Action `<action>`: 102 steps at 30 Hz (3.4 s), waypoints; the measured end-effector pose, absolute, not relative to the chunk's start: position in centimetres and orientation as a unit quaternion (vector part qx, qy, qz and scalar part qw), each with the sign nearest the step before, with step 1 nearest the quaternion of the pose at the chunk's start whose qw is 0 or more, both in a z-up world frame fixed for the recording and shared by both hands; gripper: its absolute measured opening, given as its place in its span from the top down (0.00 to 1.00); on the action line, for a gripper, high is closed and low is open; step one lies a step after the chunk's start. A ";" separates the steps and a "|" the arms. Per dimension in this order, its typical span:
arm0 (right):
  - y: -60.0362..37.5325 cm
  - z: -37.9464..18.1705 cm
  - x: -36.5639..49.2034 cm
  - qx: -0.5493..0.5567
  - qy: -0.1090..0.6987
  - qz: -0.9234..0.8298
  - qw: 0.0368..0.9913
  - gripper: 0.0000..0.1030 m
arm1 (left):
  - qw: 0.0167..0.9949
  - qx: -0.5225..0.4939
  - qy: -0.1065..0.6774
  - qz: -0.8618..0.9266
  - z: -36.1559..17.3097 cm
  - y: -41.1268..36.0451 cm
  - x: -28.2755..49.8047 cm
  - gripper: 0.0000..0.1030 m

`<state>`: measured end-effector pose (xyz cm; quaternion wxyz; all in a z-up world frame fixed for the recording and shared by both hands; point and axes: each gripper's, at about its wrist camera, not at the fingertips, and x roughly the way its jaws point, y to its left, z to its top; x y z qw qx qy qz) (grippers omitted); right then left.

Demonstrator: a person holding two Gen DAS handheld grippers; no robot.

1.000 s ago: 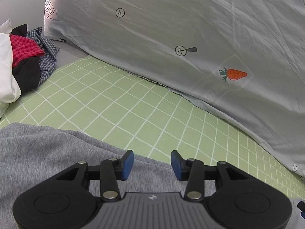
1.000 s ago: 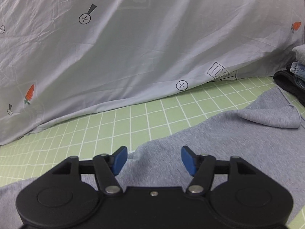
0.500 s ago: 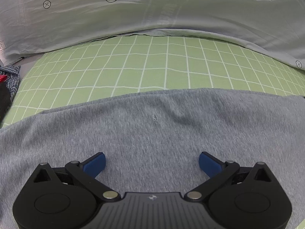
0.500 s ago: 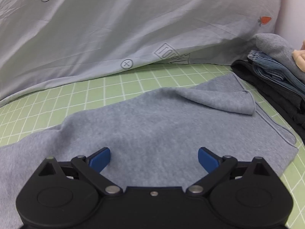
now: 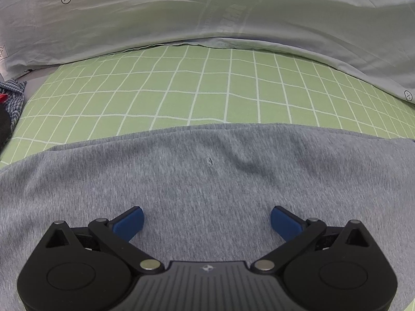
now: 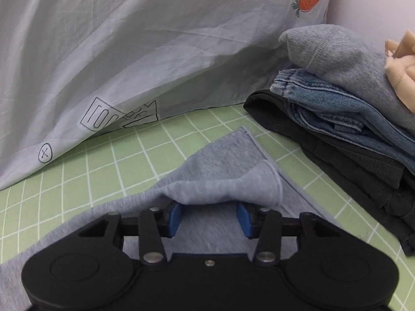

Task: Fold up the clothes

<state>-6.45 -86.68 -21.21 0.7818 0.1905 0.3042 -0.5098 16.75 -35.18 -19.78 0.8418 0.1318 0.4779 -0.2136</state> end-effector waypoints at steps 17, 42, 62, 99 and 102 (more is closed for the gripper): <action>-81.9 -22.8 -18.3 0.200 0.274 -0.620 0.707 0.12 | 0.847 0.124 0.477 -0.200 -19.9 -35.4 16.6 0.00; -79.7 -18.9 -27.9 0.158 0.297 -0.596 0.729 0.72 | 0.831 0.141 0.488 -0.225 -19.7 -34.5 16.9 0.00; -86.4 -17.5 -20.2 0.172 0.252 -0.491 0.816 1.00 | 0.832 0.141 0.487 -0.224 -19.7 -34.4 17.0 0.00; -76.0 -17.9 -29.3 0.190 0.258 -0.534 0.783 0.99 | 0.834 0.133 0.495 -0.205 -19.4 -34.6 17.0 0.00; -76.7 -17.0 -29.5 0.171 0.260 -0.546 0.778 0.99 | 0.834 0.133 0.496 -0.205 -19.4 -34.7 17.1 0.00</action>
